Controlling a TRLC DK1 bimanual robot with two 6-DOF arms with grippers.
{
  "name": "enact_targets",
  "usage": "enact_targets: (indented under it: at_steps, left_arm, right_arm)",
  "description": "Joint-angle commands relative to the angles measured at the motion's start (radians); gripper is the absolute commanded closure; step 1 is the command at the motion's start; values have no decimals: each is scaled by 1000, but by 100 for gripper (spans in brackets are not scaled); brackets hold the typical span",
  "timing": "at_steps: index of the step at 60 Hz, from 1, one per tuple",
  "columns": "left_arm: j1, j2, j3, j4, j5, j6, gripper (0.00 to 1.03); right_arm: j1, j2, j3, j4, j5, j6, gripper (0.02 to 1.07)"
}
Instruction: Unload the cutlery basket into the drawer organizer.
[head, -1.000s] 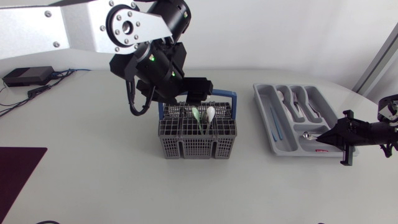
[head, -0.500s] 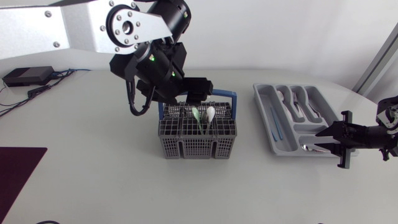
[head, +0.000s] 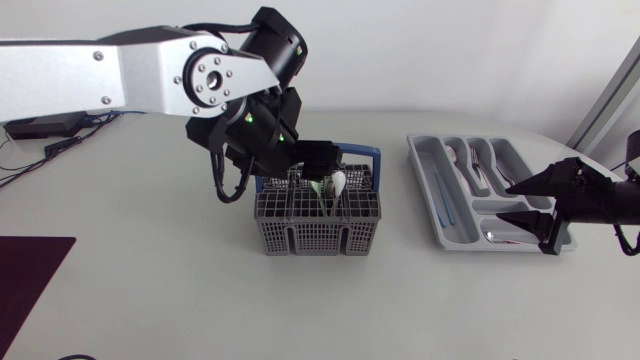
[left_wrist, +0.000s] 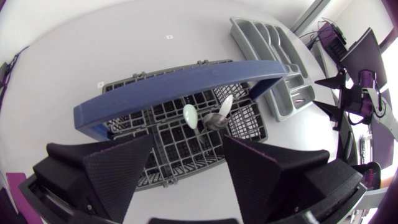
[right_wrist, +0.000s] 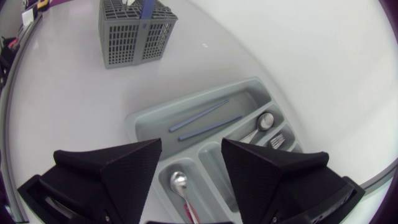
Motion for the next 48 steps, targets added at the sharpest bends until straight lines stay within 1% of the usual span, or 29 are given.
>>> enact_targets:
  at_steps: [1, 10, 17, 25, 29, 33, 37, 42, 44, 48]
  left_arm:
    - [-4, 16, -50, 35, 21, -21, 15]
    - [-4, 16, -87, 99, 21, -30, 16]
    - [3, 16, -111, 152, 21, -48, 16]
    - [8, 31, -128, 210, 21, -64, 17]
    - [8, 39, -138, 234, 21, -70, 22]
    - [9, 41, -147, 260, 21, -76, 22]
    - [22, 44, -154, 290, 21, -85, 31]
    - [34, 50, -165, 319, 20, -95, 39]
    - [35, 53, -168, 328, 21, -98, 40]
    - [35, 57, -170, 333, 20, -102, 46]
  right_arm:
    - [21, -55, -38, -23, -37, 117, 34]
    - [74, -178, -121, -27, -66, 255, 34]
    - [133, -315, -194, -14, -83, 367, 34]
    - [189, -448, -259, -2, -89, 447, 34]
    - [212, -497, -283, 9, -89, 485, 34]
    - [242, -535, -309, 12, -87, 506, 34]
    - [260, -559, -334, 24, -87, 526, 34]
    - [275, -575, -351, 27, -86, 536, 34]
    - [280, -577, -355, 27, -86, 536, 34]
    - [285, -583, -363, 36, -86, 543, 34]
